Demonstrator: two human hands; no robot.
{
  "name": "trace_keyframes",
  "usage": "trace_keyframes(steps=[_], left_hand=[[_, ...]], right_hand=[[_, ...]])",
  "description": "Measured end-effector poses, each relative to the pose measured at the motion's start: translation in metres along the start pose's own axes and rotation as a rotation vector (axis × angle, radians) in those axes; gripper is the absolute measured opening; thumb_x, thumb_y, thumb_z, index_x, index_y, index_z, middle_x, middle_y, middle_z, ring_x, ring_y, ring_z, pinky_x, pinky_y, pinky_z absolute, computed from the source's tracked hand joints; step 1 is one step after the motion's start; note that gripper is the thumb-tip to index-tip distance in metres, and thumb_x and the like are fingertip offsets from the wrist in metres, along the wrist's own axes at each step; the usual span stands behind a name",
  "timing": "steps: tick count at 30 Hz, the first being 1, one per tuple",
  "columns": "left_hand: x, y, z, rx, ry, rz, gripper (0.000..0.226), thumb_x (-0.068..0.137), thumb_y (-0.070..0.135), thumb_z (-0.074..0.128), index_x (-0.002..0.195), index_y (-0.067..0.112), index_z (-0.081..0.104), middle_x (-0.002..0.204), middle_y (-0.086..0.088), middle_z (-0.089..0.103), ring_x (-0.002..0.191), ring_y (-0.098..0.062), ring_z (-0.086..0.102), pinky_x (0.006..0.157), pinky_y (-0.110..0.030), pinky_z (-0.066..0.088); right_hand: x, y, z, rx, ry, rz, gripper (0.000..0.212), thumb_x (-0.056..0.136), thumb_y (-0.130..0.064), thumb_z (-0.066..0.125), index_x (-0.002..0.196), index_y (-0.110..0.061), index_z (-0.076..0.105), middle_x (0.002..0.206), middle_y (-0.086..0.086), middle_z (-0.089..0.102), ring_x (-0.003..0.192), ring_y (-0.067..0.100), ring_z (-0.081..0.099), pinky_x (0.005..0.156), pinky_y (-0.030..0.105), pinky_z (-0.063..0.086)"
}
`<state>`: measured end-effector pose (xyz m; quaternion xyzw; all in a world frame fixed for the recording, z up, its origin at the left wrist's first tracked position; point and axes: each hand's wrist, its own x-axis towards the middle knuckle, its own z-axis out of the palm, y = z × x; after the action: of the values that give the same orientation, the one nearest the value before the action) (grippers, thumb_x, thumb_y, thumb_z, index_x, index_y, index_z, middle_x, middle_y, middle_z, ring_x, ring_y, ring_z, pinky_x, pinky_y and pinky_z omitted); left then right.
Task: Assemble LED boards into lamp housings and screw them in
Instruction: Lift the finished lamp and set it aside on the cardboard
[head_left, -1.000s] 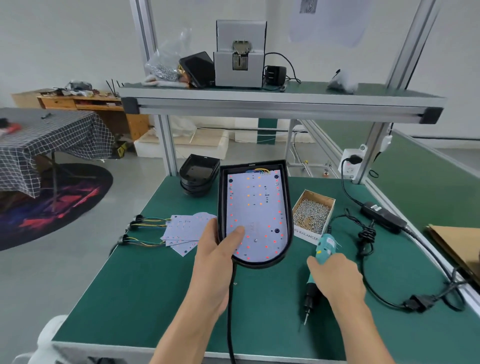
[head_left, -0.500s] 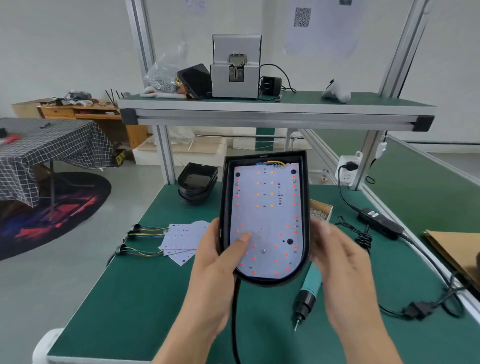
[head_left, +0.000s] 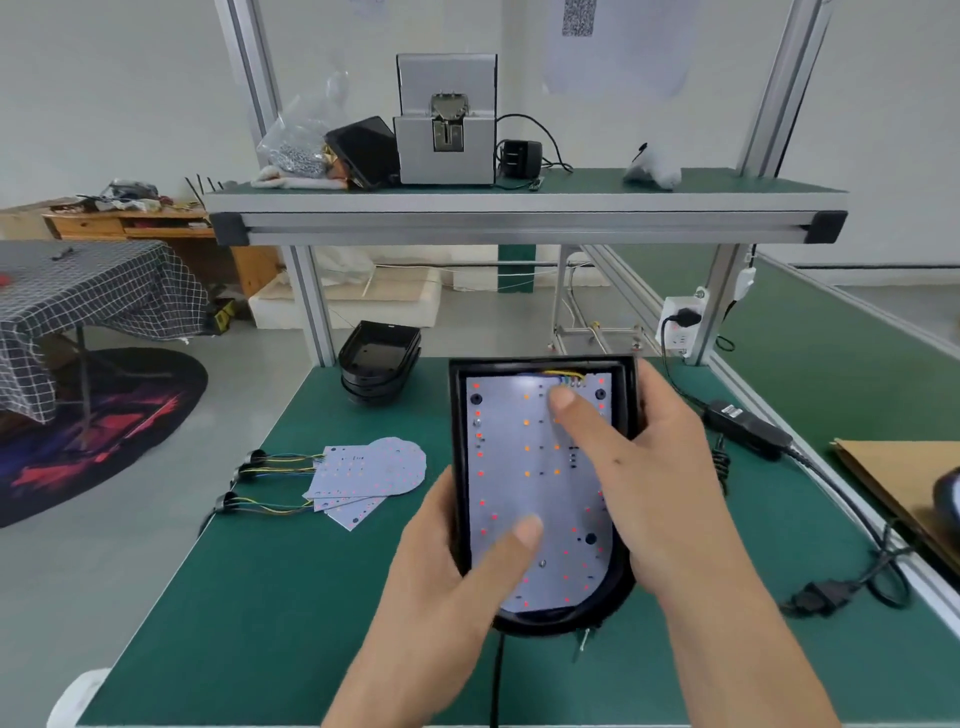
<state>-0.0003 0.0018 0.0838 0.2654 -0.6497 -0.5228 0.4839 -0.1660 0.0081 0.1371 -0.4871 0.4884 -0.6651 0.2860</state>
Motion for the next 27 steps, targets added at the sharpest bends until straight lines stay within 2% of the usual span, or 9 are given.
trace_keyframes(steps=[3,5,7,12,14,16,19,24,27], left_hand=[[0.013,0.012,-0.001,-0.09,0.138,-0.03,0.032,0.088,0.058,0.066,0.105,0.032,0.073,0.104,0.01,0.077,0.093,-0.009,0.073,0.077,-0.02,0.056],[0.023,0.018,-0.002,0.009,0.27,-0.059,0.057,0.082,0.072,0.061,0.083,0.016,0.059,0.074,0.008,0.054,0.068,-0.014,0.051,0.067,-0.03,0.042],[0.031,0.022,-0.004,0.07,0.328,-0.147,0.073,0.075,0.082,0.059,0.075,0.011,0.042,0.074,-0.001,0.038,0.069,-0.019,0.035,0.068,-0.036,0.031],[0.032,0.02,-0.004,0.148,0.304,-0.202,0.065,0.074,0.078,0.061,0.064,0.016,0.048,0.061,0.001,0.045,0.057,-0.018,0.041,0.057,-0.025,0.039],[0.03,0.013,-0.004,0.201,0.251,-0.165,0.059,0.08,0.072,0.06,0.082,0.013,0.066,0.076,-0.011,0.07,0.07,-0.037,0.063,0.07,-0.043,0.061],[0.028,0.013,-0.004,0.213,0.223,-0.158,0.049,0.084,0.066,0.058,0.096,0.022,0.074,0.094,-0.006,0.078,0.092,-0.036,0.072,0.083,-0.057,0.061],[0.03,0.014,-0.004,0.222,0.256,-0.155,0.033,0.086,0.059,0.059,0.095,0.031,0.075,0.091,0.003,0.079,0.091,-0.029,0.075,0.083,-0.056,0.061],[0.029,0.016,-0.001,0.122,0.328,-0.2,0.047,0.08,0.06,0.066,0.092,0.014,0.073,0.096,-0.022,0.073,0.09,-0.048,0.067,0.084,-0.066,0.056],[0.028,0.016,0.0,0.086,0.363,-0.215,0.053,0.077,0.061,0.068,0.091,0.01,0.072,0.097,-0.026,0.071,0.081,-0.046,0.069,0.084,-0.067,0.056]], right_hand=[[-0.005,0.004,0.002,0.034,-0.062,0.024,0.012,0.095,-0.02,0.074,0.103,-0.028,0.073,0.101,-0.003,0.079,0.095,0.019,0.076,0.08,0.033,0.063],[-0.007,0.006,0.002,0.044,-0.086,0.027,0.014,0.095,-0.019,0.074,0.103,-0.03,0.073,0.101,-0.004,0.079,0.094,0.017,0.076,0.077,0.027,0.061],[-0.008,0.009,0.001,0.037,-0.096,0.019,0.016,0.095,-0.019,0.074,0.103,-0.032,0.073,0.102,-0.006,0.079,0.095,0.015,0.076,0.077,0.025,0.06],[-0.01,0.018,0.002,0.065,-0.125,0.059,0.019,0.094,-0.014,0.075,0.103,-0.032,0.074,0.102,-0.003,0.079,0.094,0.019,0.077,0.077,0.03,0.062],[-0.011,0.02,0.002,0.067,-0.127,0.065,0.019,0.094,-0.014,0.075,0.103,-0.031,0.073,0.101,-0.001,0.079,0.094,0.021,0.077,0.077,0.032,0.063],[-0.011,0.02,0.001,0.059,-0.123,0.059,0.02,0.094,-0.015,0.075,0.103,-0.032,0.073,0.101,-0.002,0.079,0.093,0.021,0.077,0.077,0.032,0.063],[-0.012,0.02,0.002,0.085,-0.128,0.078,0.019,0.094,-0.013,0.075,0.103,-0.029,0.073,0.101,0.0,0.079,0.093,0.021,0.077,0.075,0.03,0.062],[-0.013,0.018,0.005,0.106,-0.121,0.08,0.019,0.094,-0.011,0.075,0.099,-0.029,0.074,0.098,-0.002,0.08,0.089,0.018,0.077,0.07,0.022,0.059],[-0.015,0.018,0.007,0.094,-0.123,0.084,0.019,0.094,-0.012,0.075,0.099,-0.03,0.074,0.099,-0.002,0.08,0.091,0.019,0.077,0.073,0.026,0.06]])
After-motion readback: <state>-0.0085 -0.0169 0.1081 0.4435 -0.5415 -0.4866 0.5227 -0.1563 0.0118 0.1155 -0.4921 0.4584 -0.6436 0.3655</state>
